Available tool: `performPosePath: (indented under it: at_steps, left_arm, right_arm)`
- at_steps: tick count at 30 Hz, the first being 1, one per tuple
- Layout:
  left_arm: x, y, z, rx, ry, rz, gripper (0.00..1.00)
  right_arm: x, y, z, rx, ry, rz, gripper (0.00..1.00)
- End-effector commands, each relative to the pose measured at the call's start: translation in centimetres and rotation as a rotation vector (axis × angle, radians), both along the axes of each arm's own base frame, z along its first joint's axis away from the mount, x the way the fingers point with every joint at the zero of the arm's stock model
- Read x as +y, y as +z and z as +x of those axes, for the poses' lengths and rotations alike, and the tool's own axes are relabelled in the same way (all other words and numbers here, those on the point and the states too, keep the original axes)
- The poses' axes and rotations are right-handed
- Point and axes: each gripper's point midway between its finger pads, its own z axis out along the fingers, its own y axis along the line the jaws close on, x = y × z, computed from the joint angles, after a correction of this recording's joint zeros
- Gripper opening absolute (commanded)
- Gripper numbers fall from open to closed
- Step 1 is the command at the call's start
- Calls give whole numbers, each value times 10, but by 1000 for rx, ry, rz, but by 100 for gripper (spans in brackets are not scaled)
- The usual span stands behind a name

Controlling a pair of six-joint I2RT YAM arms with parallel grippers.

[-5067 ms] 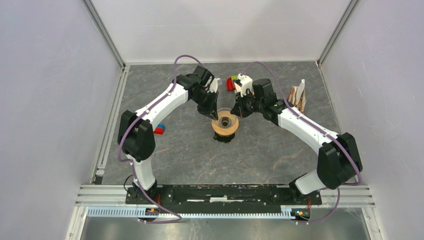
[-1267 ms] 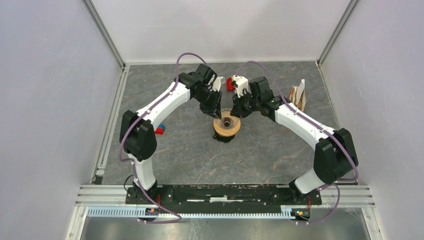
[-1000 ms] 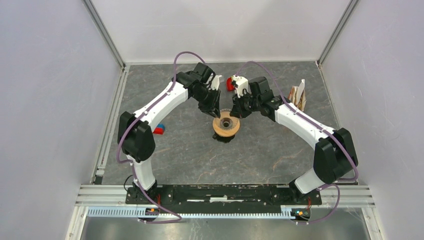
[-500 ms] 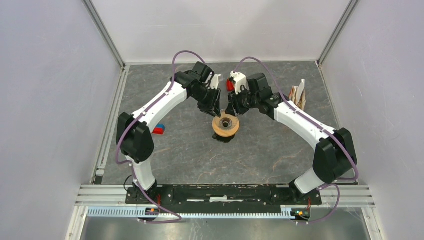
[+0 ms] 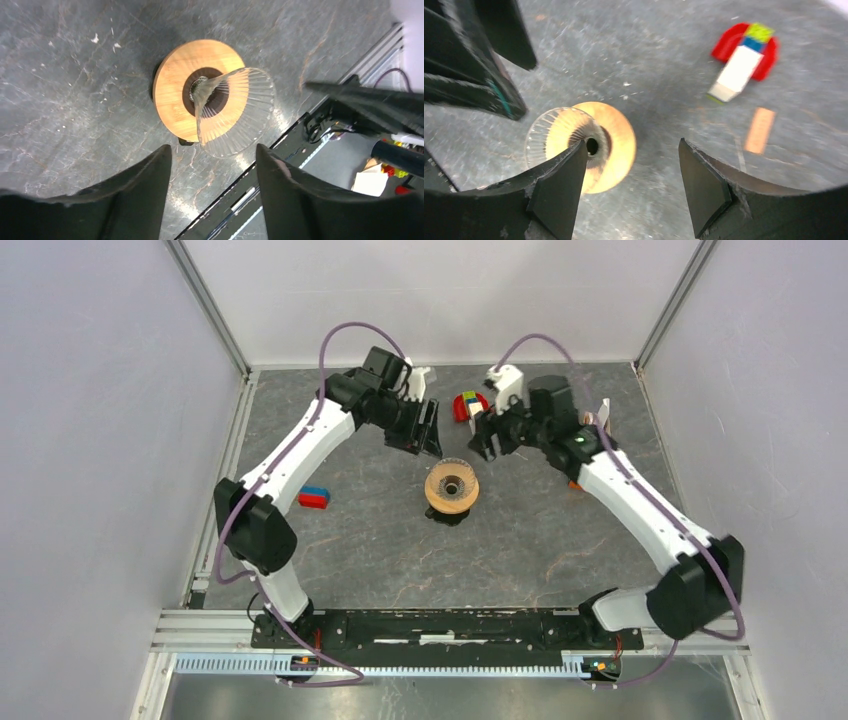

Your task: Place the coffee filter in the dripper

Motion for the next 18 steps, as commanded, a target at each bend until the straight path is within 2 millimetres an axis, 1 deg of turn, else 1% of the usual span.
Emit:
performPosePath:
  at_steps: [1,4,5,6,9,11,13,15,18]
  left_arm:
    - [5,70,5,-197,-55,-106,74]
    - [8,83,8,-243,-58,-112,85]
    - [8,85,9,-254,-62,-115,87]
    - [8,85,9,-263,-65,-116,88]
    - [7,82,9,-280,-68,-127,89]
    - [5,80,8,-288,-70,-146,89]
    - [4,79,8,-294,-74,-160,89]
    - [3,79,9,-304,-71,-165,90]
    - [2,81,10,-317,-73,-172,91]
  right_arm:
    - [-65,48,17,-190,-159,-24,74]
    - [-124,60,30,-237,-323,-83,74]
    - [-144,63,32,-251,-384,-119,73]
    - [-163,66,33,-263,-439,-159,73]
    - [-209,75,32,-309,-586,-257,73]
    - [-234,79,30,-321,-669,-311,73]
    - [-253,77,30,-314,-728,-354,73]
    - [-267,71,32,-305,-769,-376,73]
    - [-276,58,41,-277,-784,-388,72]
